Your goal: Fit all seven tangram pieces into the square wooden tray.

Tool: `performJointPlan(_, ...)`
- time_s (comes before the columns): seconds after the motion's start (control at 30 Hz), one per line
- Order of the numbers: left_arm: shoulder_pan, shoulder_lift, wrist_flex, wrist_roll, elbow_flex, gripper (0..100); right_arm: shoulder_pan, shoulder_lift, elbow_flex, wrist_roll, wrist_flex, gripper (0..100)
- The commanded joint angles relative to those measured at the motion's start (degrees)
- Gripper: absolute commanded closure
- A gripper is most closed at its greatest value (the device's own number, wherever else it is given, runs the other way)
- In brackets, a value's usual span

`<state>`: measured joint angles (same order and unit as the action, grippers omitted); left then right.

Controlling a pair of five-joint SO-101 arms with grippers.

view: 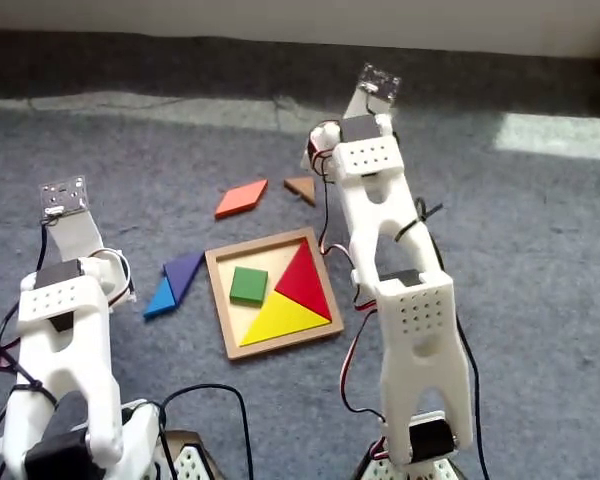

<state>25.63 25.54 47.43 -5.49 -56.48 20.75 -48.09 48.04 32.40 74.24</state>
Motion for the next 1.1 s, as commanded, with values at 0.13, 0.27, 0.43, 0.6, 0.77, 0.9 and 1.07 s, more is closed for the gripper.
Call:
performJointPlan(0.13, 0.66, 1.98, 3.69, -0.18, -0.57, 91, 0.48, 4.62, 1.27, -0.97, -1.27, 99.5)
performJointPlan(0.27, 0.4, 1.98, 3.87, -0.09, -0.75, 91, 0.31, 2.59, 1.27, -3.08, -9.01, 99.5)
performJointPlan(0.43, 0.66, 1.98, 3.69, -0.09, -0.75, 91, 0.31, -5.49, 1.63, -13.54, -18.59, 99.5)
performJointPlan(0.6, 0.66, 1.98, 3.87, -0.09, -0.75, 91, 0.66, -9.45, 4.09, -18.81, -18.07, 99.5)
performJointPlan(0.77, 0.66, 1.98, 3.87, -0.09, -0.75, 91, 3.3, -9.45, 4.79, -24.26, -15.78, 99.5)
performJointPlan(0.9, 0.75, 1.98, 3.69, -0.09, -0.75, 91, 5.76, -9.45, 4.79, -28.48, -7.34, 99.5)
performJointPlan(1.07, 0.75, 1.98, 3.6, -0.09, -0.75, 91, 5.32, -9.45, 5.14, -34.73, 2.24, 99.5)
